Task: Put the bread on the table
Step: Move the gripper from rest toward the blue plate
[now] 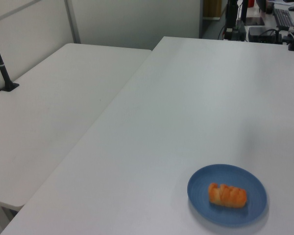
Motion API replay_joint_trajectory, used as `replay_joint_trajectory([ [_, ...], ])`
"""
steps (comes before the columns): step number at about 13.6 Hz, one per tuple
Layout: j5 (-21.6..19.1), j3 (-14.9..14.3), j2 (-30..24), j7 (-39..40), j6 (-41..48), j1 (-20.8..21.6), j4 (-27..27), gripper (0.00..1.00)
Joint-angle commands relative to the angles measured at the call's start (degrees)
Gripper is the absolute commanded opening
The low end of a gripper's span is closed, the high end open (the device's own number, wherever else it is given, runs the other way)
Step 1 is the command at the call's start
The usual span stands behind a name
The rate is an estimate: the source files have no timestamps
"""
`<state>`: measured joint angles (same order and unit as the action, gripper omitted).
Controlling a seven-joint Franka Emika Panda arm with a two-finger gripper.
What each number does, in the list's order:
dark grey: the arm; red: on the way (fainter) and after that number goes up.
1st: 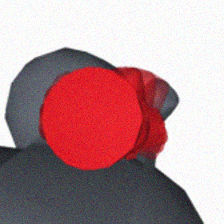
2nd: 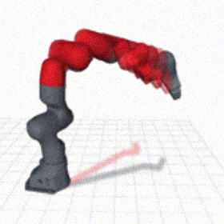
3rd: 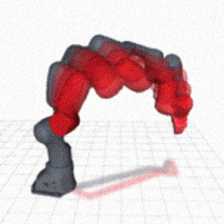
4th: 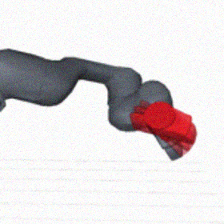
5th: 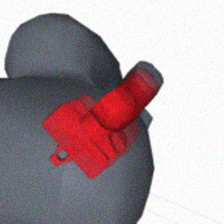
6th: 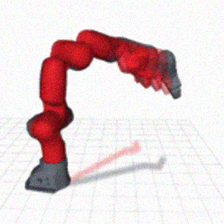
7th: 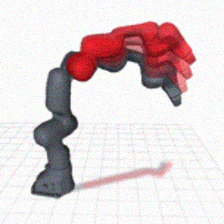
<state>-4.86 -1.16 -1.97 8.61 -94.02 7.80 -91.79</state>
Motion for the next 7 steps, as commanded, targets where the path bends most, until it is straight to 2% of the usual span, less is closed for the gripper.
replay_joint_trajectory([
  [1,0.03,0.28,-1.02,-0.26,0.51,0.02,-0.85,1.0],
  [7,0.03,0.28,-1.1,-0.17,0.85,-0.33,-0.85,1.0],
])
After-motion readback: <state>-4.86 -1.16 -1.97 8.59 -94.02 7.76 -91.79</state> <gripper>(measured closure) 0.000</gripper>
